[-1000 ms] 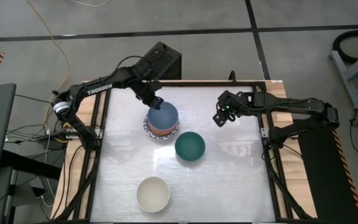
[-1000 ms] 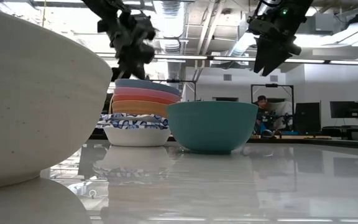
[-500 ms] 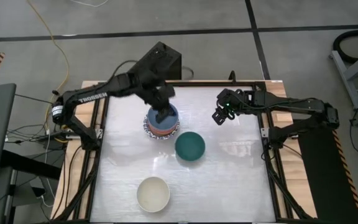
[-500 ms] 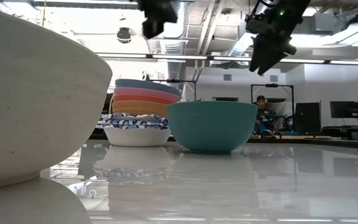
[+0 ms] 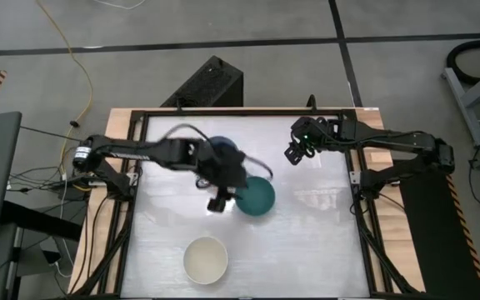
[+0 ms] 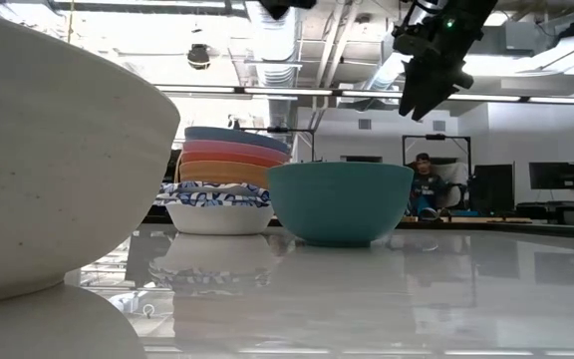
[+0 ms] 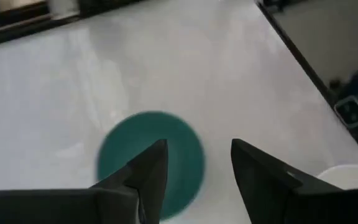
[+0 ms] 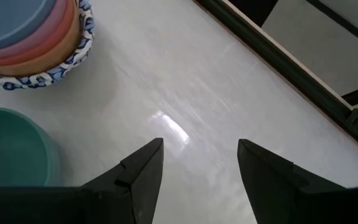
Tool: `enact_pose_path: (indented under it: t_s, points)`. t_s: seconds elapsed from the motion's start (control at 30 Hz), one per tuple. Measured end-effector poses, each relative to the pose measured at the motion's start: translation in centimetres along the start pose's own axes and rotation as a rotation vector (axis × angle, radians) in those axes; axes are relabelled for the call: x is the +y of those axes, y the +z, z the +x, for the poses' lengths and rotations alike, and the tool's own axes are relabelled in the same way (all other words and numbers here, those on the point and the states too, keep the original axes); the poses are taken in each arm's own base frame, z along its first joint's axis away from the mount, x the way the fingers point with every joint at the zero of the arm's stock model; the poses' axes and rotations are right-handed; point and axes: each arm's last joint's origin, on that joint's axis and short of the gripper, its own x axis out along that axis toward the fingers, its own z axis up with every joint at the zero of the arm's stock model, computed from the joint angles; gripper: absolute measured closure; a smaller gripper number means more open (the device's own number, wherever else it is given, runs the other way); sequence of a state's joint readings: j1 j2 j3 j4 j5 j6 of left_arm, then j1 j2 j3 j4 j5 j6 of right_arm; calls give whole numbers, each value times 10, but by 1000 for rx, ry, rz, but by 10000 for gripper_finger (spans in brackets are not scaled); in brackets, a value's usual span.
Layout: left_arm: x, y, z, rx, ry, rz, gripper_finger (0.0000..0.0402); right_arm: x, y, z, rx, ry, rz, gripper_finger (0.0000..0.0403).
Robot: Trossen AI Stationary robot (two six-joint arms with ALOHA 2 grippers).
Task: Nest bowls inside each other
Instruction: Stack the green bowl on top of the blue bowl
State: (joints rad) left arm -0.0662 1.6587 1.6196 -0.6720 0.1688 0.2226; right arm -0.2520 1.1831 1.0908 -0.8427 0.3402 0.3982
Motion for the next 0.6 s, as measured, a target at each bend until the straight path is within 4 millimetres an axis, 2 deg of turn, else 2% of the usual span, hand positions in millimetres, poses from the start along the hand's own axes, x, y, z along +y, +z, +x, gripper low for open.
enact_pose_path:
  t_s: [0.17, 0.33, 0.6]
  points:
    - [-16, -6, 35, 74, -27, 92, 233, 0, 0, 0, 0, 3, -4, 175]
    - [-16, -20, 69, 169, -52, 114, 232, 0, -1, 0, 16, 9, -10, 175]
    - [-17, -48, 106, 349, -99, 52, 232, 1, -2, 0, 28, 24, -14, 175]
